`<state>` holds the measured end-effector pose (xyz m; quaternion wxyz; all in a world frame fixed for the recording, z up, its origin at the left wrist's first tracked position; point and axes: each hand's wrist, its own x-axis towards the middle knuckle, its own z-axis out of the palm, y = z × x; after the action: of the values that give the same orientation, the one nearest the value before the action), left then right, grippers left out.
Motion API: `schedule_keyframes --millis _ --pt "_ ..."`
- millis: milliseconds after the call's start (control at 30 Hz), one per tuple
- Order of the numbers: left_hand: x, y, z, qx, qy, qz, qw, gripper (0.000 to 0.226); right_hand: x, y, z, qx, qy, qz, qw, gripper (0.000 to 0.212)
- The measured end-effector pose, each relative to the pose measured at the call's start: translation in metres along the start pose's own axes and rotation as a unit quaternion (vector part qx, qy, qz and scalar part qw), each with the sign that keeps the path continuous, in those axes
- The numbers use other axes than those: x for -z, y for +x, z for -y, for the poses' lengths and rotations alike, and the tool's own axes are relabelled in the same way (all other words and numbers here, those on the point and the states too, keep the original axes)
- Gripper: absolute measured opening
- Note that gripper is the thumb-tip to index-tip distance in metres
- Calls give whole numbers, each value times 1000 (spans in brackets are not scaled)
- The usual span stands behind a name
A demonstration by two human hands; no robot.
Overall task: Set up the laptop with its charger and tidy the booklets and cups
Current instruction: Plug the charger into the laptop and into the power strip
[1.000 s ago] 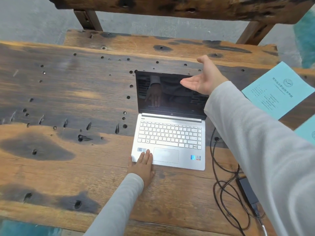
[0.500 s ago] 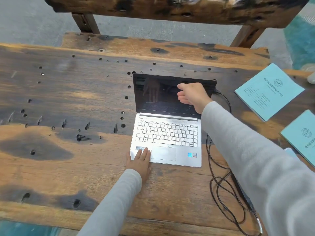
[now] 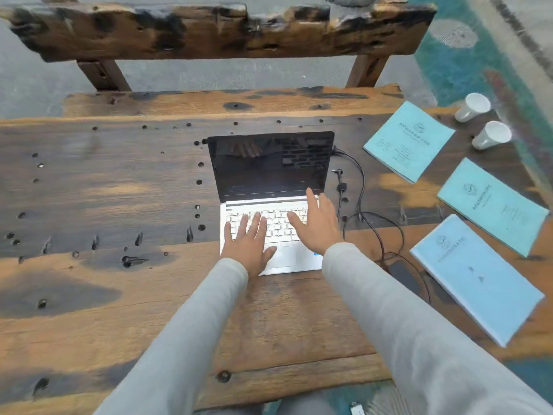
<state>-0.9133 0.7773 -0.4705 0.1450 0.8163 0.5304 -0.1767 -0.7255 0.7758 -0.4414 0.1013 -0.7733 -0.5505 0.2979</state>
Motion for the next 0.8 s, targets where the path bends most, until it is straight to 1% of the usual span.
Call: schedule_keyframes --millis 133,367,533,800 --pt "16 -3 -6 -26 -5 -30 999 74 7 -23 -10 1 -15 -37 999 78" --pt "30 1 -20 -52 -5 -42 998 74 24 -32 -25 -40 -3 -38 998 76" --pt "29 28 -39 -57 -8 -50 997 74 30 -17 -41 -74 45 -39 996 76" --pt "19 73 -98 -65 -39 -21 997 74 26 26 -100 -92 80 7 992 79"
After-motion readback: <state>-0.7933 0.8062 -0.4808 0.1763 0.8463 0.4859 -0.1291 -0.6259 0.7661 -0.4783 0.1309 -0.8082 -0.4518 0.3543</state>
